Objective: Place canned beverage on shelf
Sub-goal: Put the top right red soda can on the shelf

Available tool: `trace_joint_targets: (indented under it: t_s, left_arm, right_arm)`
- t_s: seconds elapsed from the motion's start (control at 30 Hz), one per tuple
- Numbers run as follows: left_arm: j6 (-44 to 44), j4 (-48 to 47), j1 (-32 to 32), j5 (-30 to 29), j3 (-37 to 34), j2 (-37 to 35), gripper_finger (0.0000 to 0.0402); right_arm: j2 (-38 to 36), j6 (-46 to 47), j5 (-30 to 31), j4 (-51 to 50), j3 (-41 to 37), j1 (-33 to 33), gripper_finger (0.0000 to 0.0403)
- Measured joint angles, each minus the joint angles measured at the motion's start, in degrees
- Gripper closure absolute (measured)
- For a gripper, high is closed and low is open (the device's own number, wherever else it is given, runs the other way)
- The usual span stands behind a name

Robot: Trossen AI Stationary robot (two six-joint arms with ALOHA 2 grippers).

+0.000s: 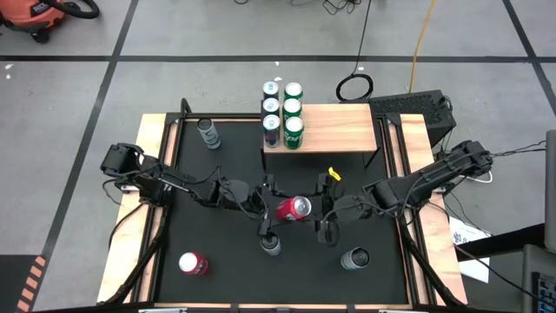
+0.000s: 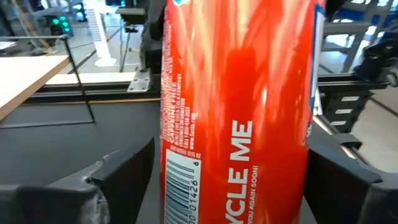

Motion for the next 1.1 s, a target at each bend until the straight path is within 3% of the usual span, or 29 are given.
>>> trace_joint_targets:
  t_s: [0.23, 0.37, 0.53, 0.8, 1.0, 1.1]
  left_arm:
    - [0.2, -0.3, 0.2, 0.5, 0.3, 0.0, 0.0129]
    - [0.0, -0.3, 0.4, 0.7, 0.3, 0.0, 0.0129]
    - [2.4, 1.2, 0.6, -4.1, 0.5, 0.0, 0.0125]
    - [3.1, 3.2, -0.3, -7.0, 0.4, 0.1, 0.0119]
    - [4.3, 5.3, -0.9, -6.8, 0.5, 0.1, 0.0118]
    - [4.4, 5.0, -0.9, -6.5, 0.5, 0.1, 0.0117]
  right_arm:
    - [0.0, 0.0, 0.1, 0.0, 0.0, 0.0, 0.0124]
    - [0.0, 1.9, 0.4, -0.2, 0.0, 0.0, 0.0106]
    - [0.0, 11.3, 9.9, 0.1, 0.0, 1.0, 0.0070]
    - [0.0, 10.5, 23.2, 24.9, -11.8, 5.6, 0.0057]
    - [0.5, 3.8, 23.7, 47.4, -19.9, 6.1, 0.0059]
    - [0.6, 1.9, 21.5, 50.8, -21.2, 6.1, 0.0074]
